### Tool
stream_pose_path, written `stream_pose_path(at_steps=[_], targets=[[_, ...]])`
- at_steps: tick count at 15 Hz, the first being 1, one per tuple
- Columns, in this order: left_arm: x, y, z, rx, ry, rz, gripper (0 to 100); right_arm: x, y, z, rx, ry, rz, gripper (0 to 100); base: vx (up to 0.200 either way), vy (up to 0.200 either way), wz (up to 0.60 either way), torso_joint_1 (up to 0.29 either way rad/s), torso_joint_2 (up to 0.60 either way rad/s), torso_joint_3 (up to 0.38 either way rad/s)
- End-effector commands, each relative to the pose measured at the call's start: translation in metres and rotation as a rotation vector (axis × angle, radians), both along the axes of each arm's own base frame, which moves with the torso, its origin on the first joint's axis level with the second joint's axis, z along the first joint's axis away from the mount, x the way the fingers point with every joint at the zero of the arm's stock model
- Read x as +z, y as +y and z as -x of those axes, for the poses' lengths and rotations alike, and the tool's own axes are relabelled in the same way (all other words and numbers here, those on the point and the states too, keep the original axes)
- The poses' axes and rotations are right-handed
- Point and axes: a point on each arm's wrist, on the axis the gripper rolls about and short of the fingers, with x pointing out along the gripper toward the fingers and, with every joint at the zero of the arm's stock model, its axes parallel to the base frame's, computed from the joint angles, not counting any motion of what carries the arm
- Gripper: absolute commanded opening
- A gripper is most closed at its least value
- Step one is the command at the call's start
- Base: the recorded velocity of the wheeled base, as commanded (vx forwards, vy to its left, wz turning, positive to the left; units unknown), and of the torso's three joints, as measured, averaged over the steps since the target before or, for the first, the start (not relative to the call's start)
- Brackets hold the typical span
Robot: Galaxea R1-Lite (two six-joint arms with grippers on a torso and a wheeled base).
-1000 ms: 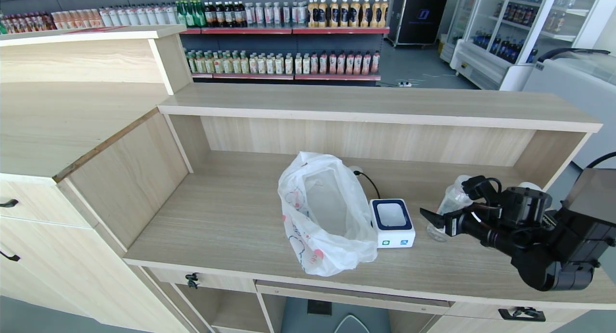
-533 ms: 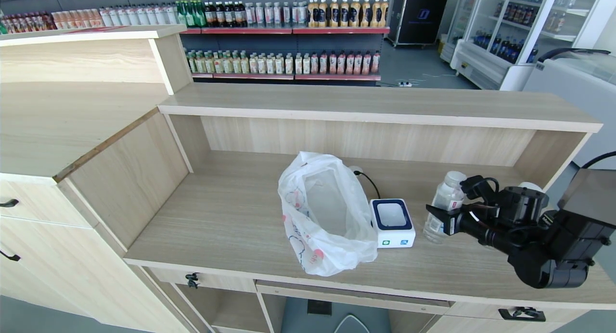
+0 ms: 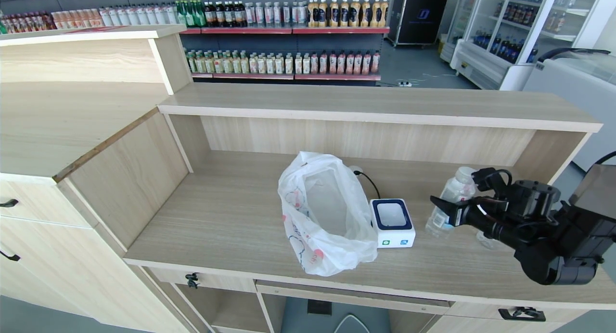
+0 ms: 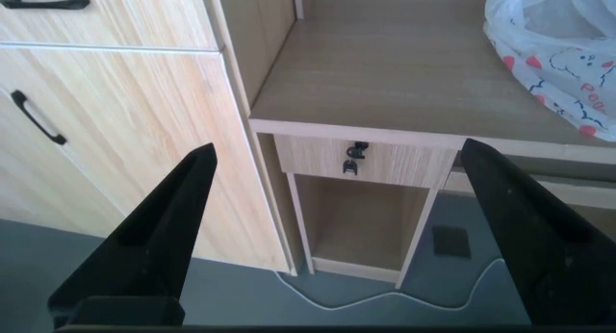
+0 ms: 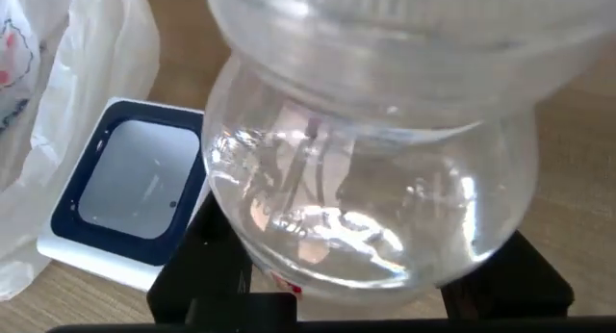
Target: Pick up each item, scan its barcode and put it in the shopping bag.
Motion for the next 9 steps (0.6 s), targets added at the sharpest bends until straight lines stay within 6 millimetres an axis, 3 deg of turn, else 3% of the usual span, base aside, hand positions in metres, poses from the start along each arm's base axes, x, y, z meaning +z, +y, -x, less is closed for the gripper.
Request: stream_pose_path(at_steps=[1,4,5,6,7,8,9], targets=[[0.000,0.000,0.000,0.001,0.000,0.000,100,0.040,0.008,0.013,0.052,-0.051,-0.100,0,0.000,0.000,0.00,0.000,0.00,0.000],[0.000,0.000,0.000,0.001,0.000,0.000,100,0.103,0.022,0.046,0.230,-0.032,-0.241,0,0.000,0.000,0.00,0.000,0.00,0.000],[0.000,0.000,0.000,0.001,0.000,0.000,100,0.137,0.030,0.068,0.362,-0.055,-0.296,0,0.000,0.000,0.00,0.000,0.00,0.000],[0.000,0.000,0.000,0.001,0.000,0.000,100,0.150,0.035,0.077,0.417,-0.070,-0.319,0,0.000,0.000,0.00,0.000,0.00,0.000],[0.000,0.000,0.000,0.000,0.000,0.000,100,0.182,0.046,0.104,0.556,-0.089,-0.400,0,0.000,0.000,0.00,0.000,0.00,0.000],[0.000,0.000,0.000,0.001,0.000,0.000,100,0.192,0.050,0.114,0.607,-0.088,-0.432,0,0.000,0.000,0.00,0.000,0.00,0.000],[0.000,0.000,0.000,0.001,0.000,0.000,100,0.214,0.060,0.139,0.734,-0.067,-0.502,0,0.000,0.000,0.00,0.000,0.00,0.000]])
